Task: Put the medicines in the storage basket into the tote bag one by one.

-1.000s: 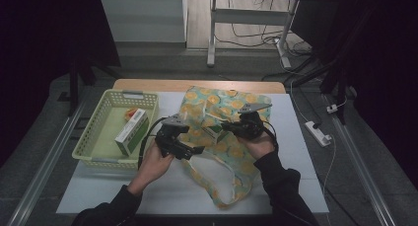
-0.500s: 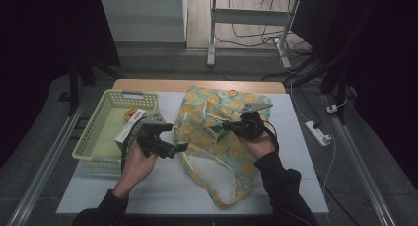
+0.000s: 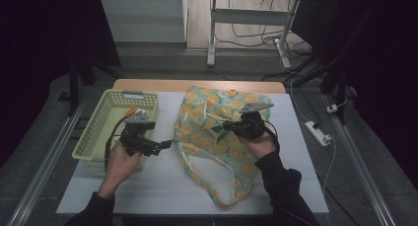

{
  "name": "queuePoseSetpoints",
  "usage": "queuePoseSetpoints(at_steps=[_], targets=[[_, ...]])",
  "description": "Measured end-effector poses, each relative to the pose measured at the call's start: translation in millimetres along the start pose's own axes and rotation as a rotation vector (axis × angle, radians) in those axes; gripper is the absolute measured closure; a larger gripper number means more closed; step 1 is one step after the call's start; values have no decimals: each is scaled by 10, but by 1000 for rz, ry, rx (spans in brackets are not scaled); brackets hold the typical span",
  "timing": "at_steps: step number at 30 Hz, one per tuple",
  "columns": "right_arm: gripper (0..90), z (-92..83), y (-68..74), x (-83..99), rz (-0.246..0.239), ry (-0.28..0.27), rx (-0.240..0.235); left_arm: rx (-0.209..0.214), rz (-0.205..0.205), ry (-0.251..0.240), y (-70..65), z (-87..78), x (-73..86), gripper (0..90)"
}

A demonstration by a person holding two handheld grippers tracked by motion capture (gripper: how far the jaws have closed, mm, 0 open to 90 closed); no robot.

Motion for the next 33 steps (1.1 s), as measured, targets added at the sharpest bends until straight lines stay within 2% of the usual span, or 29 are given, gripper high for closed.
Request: queuePoseSetpoints(at_steps=[8,11,15,21,26,33], targets=[[893,-2,-6,3,2,2,2,-70,-48,12,211,-193,71,0],[893,-2,-6,3,3,3,1,-121,-60,17,306,-264,102,0],[893,-2,-8,3,4,1,0,-150,-90,18,426,-351,150,0],[893,-5,-8,1,4,0,0,-225,-115,34,601,-441,232,0],[893,-3,-8,2,3,2,0,-253,-148,76,722,-461,320,0],[893,-4,-8,2,2,2,-1,-274,-168,159,809,-388,420,1]])
Point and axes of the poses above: each handheld gripper's, and its own axes: z roughly forward along the jaws, x roughly out of its underside, y roughly to its left, the point moved 4 cm from there along z, roughly forward along the jaws, and after that the axes turned 5 degrees about -z, right-handed, at the moved point
